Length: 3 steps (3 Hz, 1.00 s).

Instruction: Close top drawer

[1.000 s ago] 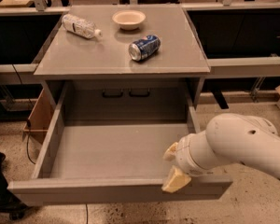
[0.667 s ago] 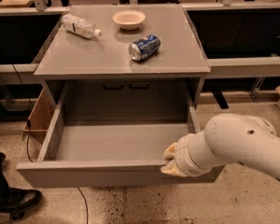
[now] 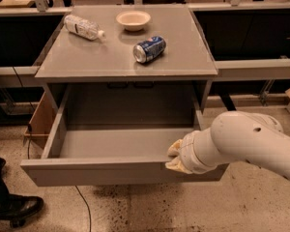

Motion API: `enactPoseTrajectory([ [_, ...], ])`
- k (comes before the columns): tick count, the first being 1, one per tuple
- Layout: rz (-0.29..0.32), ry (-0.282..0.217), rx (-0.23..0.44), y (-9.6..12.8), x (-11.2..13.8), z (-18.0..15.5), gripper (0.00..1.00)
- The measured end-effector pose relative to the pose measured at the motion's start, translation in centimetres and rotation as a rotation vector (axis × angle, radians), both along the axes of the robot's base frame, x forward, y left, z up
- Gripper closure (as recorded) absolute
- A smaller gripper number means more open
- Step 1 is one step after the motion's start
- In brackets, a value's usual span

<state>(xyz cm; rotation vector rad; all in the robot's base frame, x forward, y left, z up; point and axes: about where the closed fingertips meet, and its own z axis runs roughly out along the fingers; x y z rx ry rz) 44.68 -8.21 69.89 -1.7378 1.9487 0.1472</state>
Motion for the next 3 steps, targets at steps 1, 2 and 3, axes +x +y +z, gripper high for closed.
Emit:
enactPoseTrajectory([
  [1, 0.002, -0.041, 0.008, 0.4, 1.8, 1.2, 0.60],
  [2, 0.007, -0.105, 0.007, 0.3, 3.3, 4.1, 0.37],
  [3, 0.018, -0.148, -0.009, 0.0, 3.1, 7.1, 0.41],
])
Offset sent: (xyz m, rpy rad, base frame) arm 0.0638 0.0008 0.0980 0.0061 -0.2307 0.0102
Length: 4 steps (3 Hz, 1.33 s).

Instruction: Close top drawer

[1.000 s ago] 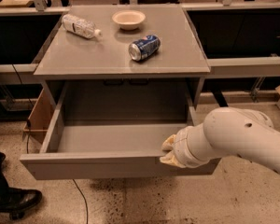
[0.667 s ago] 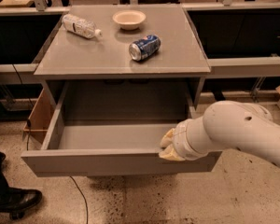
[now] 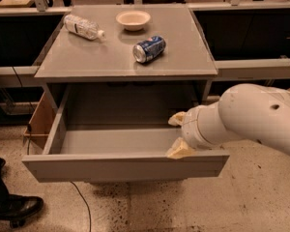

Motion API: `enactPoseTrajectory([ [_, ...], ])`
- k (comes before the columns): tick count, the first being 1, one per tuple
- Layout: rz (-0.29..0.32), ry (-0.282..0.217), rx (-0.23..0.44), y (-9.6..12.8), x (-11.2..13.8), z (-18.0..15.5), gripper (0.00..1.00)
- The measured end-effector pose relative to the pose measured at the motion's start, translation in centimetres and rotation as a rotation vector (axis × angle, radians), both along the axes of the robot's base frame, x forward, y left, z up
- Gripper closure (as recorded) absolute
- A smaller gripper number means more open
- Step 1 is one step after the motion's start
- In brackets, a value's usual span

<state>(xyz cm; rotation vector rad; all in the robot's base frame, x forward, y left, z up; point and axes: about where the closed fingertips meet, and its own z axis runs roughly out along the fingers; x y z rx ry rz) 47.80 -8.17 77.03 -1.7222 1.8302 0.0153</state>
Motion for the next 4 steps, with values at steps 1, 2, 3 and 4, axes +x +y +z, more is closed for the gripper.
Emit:
enactPoseTrajectory([
  [1, 0.018, 0.029, -0.008, -0.3, -2.9, -0.7, 0.72],
  [2, 0.018, 0.086, 0.003, -0.5, -5.0, -3.7, 0.95],
  [3, 0.024, 0.124, 0.016, 0.1, -5.5, -7.5, 1.00],
  [4, 0.002, 0.112, 0.034, 0.1, -4.2, -9.6, 1.00],
])
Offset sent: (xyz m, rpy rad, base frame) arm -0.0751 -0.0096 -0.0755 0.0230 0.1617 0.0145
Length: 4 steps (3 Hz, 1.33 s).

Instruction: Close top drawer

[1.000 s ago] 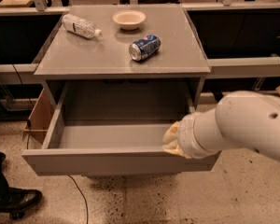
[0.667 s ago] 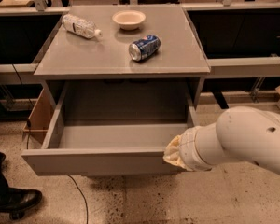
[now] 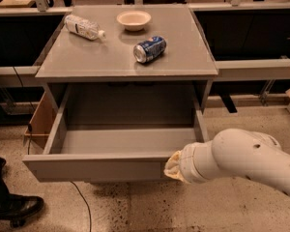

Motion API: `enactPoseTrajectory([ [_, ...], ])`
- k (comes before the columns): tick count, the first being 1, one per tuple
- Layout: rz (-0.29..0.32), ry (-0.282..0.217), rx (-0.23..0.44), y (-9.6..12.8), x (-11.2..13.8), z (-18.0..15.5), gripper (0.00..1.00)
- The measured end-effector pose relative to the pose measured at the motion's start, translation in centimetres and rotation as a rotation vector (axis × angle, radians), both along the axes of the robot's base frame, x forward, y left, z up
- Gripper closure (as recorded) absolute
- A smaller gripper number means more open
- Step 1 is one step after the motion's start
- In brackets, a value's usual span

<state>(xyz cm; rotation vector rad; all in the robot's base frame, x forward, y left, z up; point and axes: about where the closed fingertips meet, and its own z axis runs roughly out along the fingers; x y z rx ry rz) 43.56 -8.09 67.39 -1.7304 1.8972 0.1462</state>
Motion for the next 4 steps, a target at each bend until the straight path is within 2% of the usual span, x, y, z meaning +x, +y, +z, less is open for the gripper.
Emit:
enactPoseTrajectory([
  [4, -0.115, -0.252, 0.043, 0.1, 10.8, 2.2, 1.00],
])
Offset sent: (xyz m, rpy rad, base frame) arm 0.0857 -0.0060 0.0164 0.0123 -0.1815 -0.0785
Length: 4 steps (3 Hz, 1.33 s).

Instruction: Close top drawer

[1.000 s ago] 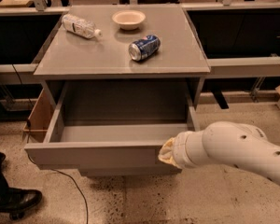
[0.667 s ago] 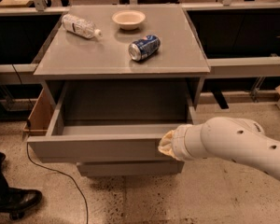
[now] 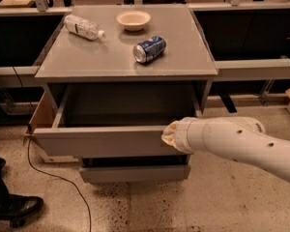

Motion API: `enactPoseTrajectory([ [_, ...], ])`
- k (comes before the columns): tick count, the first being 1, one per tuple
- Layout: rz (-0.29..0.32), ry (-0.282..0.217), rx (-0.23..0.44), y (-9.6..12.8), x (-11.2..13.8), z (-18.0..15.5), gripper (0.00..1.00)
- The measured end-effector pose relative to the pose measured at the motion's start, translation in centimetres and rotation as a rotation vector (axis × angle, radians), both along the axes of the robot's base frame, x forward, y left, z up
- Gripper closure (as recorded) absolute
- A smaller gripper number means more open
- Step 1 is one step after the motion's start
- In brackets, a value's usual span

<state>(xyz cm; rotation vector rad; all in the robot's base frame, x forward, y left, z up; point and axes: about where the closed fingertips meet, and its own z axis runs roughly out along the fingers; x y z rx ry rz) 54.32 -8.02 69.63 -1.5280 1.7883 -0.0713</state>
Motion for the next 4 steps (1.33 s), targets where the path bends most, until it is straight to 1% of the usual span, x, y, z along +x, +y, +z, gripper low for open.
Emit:
enactPoseTrajectory([
  [1, -0.017, -0.040, 0.022, 0.7, 2.3, -0.2, 1.00],
  [3, -0.018, -0.071, 0.039, 2.7, 7.0, -1.6, 1.00],
  [4, -0.011, -0.090, 0.030, 3.5, 9.4, -1.5, 1.00],
])
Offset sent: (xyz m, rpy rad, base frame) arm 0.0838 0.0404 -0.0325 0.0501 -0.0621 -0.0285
